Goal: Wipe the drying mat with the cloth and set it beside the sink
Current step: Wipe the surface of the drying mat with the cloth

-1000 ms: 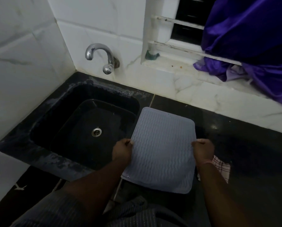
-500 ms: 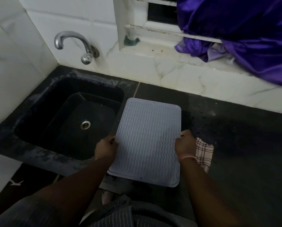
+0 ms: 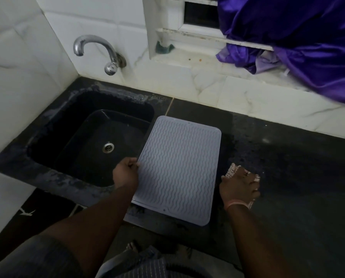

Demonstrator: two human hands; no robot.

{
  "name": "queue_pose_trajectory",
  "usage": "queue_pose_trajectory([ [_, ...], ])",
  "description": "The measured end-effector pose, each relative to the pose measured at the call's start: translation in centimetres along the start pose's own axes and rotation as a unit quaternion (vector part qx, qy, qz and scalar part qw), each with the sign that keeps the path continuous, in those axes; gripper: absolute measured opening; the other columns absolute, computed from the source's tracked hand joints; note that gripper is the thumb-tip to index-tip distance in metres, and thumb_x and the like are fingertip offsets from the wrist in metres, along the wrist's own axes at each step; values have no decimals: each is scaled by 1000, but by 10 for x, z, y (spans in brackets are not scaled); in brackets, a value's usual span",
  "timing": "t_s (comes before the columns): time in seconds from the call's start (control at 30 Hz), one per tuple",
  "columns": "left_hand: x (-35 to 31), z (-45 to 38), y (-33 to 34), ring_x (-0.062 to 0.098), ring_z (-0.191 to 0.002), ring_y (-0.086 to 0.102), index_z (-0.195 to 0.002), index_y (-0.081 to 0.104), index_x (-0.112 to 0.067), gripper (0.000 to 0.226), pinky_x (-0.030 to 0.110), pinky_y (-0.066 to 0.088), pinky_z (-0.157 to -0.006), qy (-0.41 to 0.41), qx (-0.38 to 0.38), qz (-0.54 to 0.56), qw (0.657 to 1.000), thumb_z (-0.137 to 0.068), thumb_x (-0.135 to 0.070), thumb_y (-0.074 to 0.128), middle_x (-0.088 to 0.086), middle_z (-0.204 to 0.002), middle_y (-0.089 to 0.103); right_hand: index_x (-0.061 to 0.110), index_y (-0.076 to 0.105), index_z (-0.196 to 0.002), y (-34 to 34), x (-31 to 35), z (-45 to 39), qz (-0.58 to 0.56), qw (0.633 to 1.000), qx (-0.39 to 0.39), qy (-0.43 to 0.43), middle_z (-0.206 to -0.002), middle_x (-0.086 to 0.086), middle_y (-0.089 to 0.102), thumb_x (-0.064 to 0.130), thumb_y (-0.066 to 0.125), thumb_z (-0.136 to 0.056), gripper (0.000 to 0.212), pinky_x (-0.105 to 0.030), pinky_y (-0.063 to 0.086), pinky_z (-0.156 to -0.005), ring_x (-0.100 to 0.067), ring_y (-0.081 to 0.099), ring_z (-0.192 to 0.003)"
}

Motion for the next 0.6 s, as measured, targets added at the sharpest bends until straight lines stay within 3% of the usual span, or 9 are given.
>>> queue_pose_trajectory([
  [0.13, 10, 2, -7, 29, -103, 67, -117, 71, -9, 21, 31, 47, -86, -31, 5, -16, 999, -97, -9, 63, 11, -112, 74, 12, 47, -136, -10, -1, -5, -22, 1000, 4, 14, -146, -25, 39, 15, 70, -84, 57, -61, 30, -110, -51, 37, -130],
  [0.3, 31, 15, -17, 28, -105, 67, -113, 72, -17, 26, 38, 53, -91, 30, 78, -76, 994, -92, -9, 60, 7, -114, 71, 4, 55, -131, -30, 6, 3, -143, 987, -66, -24, -130, -30, 55, 1, 65, -81, 51, -58, 46, -99, -53, 52, -117],
  [0.37, 40, 17, -27, 30, -105, 67, -112, 72, -17, 29, 39, 54, -91, 47, 92, -89, 991, -86, -8, 63, 8, -113, 70, 4, 58, -127, -34, 22, 19, -205, 971, -102, -66, -123, -28, 60, 1, 61, -86, 41, -51, 49, -94, -48, 58, -111],
  [0.47, 50, 22, -39, 33, -106, 66, -114, 70, -11, 31, 35, 51, -88, 58, 119, -119, 984, -84, -9, 68, 13, -114, 69, 7, 61, -123, -42, 54, 50, -363, 925, -59, -90, -115, -10, 66, 8, 57, -96, 27, -32, 47, -87, -26, 62, -104],
  [0.53, 54, 28, -44, 33, -107, 66, -110, 68, -9, 25, 34, 49, -84, 42, 140, -149, 978, -85, -13, 67, 15, -113, 69, 9, 64, -125, -42, 76, 67, -481, 876, 29, -20, -116, -8, 70, 10, 54, -97, 30, -32, 53, -83, -23, 67, -102],
  [0.6, 58, 33, -45, 34, -108, 66, -107, 66, -6, 20, 36, 50, -86, 26, 148, -157, 976, -89, -14, 63, 16, -113, 69, 5, 68, -123, -37, 92, 84, -627, 757, 150, 101, -113, -17, 74, 6, 45, -96, 36, -43, 62, -78, -34, 72, -101],
])
Point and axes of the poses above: each hand's wrist, its own z-axis away from the middle knuckle, its own y-axis out of the palm, x = y × z, the point moved 1 cm from there along -z, towards the middle knuckle
